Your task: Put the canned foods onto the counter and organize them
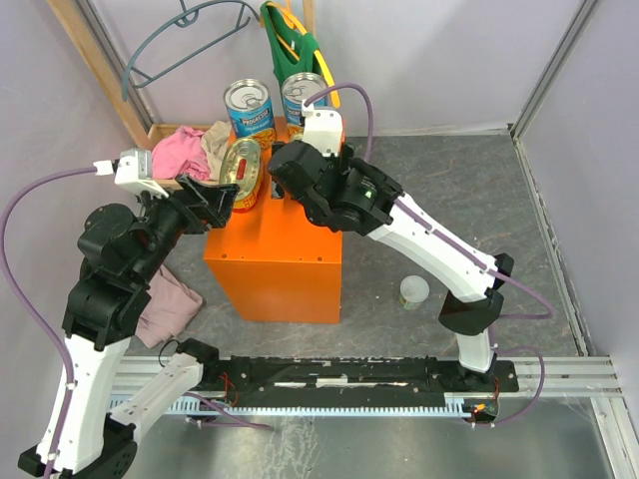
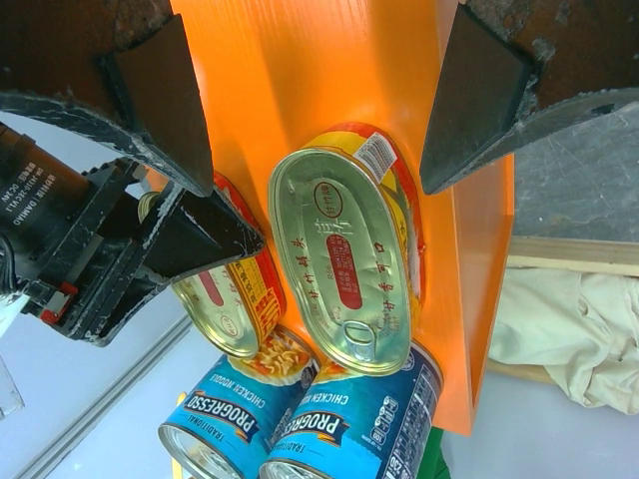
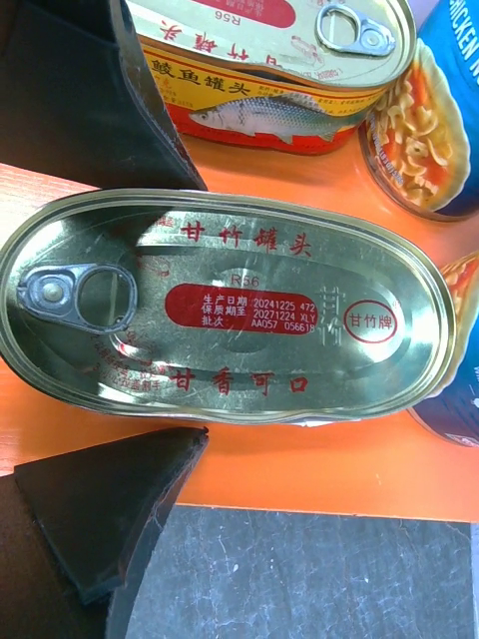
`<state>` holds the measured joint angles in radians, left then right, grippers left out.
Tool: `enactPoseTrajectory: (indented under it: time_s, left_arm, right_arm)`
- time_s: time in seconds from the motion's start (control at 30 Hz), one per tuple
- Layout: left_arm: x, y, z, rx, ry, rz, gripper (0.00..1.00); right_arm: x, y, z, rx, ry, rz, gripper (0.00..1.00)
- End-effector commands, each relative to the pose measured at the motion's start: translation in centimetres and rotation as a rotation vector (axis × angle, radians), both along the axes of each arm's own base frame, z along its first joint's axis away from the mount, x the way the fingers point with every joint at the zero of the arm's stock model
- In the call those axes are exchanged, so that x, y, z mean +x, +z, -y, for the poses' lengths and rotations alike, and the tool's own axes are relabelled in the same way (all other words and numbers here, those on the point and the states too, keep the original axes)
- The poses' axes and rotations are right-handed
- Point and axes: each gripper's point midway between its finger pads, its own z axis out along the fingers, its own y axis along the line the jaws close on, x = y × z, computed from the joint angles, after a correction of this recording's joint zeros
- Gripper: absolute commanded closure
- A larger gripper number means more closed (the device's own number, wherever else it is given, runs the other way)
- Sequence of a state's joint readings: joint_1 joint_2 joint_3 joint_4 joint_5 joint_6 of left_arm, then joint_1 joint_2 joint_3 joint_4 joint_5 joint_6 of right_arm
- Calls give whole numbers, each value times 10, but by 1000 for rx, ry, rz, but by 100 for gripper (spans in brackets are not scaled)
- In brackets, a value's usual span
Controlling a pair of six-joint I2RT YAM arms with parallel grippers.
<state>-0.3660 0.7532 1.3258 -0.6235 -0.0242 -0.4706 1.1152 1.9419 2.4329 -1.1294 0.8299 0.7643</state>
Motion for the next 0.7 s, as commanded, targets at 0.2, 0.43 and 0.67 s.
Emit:
enactPoseTrajectory:
  time_s: [0.2, 0.43, 0.67]
  left_arm:
    - [-1, 16, -2, -8, 6, 36, 10]
    - [-1, 14, -3, -4, 10, 29, 10]
    - [0, 13, -3, -2, 13, 21, 10]
  right_arm:
    - [-20, 30, 9, 21, 31, 50, 1]
    - [-28, 39, 14, 12, 36, 76, 1]
    - [-36, 40, 25, 7, 33, 90, 1]
